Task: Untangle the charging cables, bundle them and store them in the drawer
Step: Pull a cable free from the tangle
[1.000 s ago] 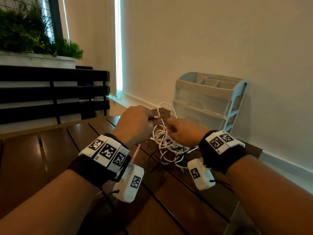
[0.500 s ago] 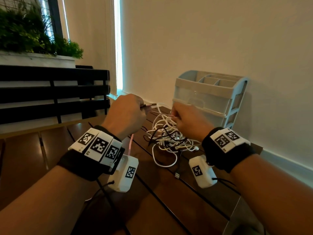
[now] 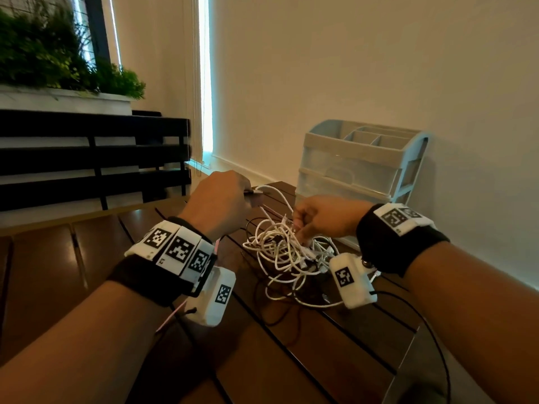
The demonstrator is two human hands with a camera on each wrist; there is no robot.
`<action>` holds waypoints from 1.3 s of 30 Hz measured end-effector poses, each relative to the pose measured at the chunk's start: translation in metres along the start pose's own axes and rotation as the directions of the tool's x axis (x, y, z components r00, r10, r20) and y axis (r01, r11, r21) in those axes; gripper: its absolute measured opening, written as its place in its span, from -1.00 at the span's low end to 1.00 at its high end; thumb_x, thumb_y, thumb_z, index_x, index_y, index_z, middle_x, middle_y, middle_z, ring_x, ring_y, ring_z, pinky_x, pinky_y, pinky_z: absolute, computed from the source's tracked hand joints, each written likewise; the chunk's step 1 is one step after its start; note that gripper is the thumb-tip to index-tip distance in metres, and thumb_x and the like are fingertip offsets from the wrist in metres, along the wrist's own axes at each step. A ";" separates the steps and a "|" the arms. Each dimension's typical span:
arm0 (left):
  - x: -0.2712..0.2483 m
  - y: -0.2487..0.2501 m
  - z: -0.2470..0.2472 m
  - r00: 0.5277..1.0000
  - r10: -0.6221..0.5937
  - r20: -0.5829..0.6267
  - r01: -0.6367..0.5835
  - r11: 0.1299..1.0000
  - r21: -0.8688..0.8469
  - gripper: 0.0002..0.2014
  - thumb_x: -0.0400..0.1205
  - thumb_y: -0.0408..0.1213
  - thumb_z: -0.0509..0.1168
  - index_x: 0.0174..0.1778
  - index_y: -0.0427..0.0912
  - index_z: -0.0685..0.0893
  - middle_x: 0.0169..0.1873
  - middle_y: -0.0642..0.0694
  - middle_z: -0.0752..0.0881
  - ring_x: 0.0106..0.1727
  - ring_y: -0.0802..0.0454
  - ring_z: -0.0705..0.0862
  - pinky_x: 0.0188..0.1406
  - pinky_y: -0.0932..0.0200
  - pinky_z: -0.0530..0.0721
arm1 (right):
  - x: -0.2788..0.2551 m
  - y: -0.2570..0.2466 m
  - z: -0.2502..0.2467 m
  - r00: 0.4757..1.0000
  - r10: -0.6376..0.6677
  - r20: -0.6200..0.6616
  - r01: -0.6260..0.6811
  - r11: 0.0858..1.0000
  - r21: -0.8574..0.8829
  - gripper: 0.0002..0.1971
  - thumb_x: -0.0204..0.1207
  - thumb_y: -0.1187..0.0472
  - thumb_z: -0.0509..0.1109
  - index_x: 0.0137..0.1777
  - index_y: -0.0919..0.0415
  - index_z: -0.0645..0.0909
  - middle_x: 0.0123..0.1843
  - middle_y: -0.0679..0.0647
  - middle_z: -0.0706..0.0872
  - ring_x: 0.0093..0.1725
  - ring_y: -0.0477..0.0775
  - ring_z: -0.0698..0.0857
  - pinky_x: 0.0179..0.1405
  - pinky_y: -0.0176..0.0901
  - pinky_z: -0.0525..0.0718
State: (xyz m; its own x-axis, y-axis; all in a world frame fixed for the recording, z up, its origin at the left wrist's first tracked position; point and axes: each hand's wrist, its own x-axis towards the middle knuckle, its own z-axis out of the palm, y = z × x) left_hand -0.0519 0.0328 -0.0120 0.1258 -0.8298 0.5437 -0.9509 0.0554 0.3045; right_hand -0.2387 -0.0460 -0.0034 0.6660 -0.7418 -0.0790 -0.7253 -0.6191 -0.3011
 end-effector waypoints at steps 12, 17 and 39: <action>-0.002 0.013 -0.008 0.995 0.044 -0.085 -0.050 0.996 -0.079 -0.74 0.67 -0.09 0.30 -0.33 -0.04 0.54 -0.46 0.02 0.54 -0.38 0.06 0.49 -0.42 0.18 0.30 | 0.002 0.001 -0.013 0.933 -0.055 -0.356 -0.017 0.980 -0.196 -0.95 0.59 0.18 0.31 -0.11 0.04 0.54 -0.19 -0.02 0.61 -0.12 0.06 0.60 -0.17 -0.14 0.48; -0.004 0.017 -0.009 0.994 0.067 -0.082 -0.077 0.990 -0.117 -0.74 0.67 -0.12 0.31 -0.35 0.01 0.54 -0.51 0.18 0.43 -0.45 0.20 0.43 -0.48 0.34 0.24 | 0.003 0.000 0.016 0.989 0.022 -0.150 -0.078 0.920 -0.383 -0.88 0.55 0.06 0.35 -0.16 0.07 0.54 -0.30 -0.08 0.54 -0.14 0.02 0.60 -0.10 -0.10 0.60; -0.005 0.011 0.005 0.999 0.027 0.017 -0.026 0.997 -0.075 -0.75 0.67 -0.05 0.29 -0.19 -0.13 0.72 -0.43 0.06 0.54 -0.33 0.08 0.54 -0.41 0.19 0.38 | 0.013 0.012 0.019 0.912 -0.077 -0.404 -0.048 0.955 -0.292 -0.91 0.59 0.27 0.26 0.02 0.13 0.40 -0.28 0.00 0.53 -0.19 0.17 0.65 -0.16 0.08 0.68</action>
State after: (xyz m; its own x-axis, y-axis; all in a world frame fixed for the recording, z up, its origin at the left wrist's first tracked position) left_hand -0.0648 0.0353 -0.0153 0.0953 -0.8371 0.5387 -0.9300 0.1181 0.3481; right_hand -0.2354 -0.0578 -0.0260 0.5927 -0.7325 0.3350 -0.7759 -0.6308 -0.0067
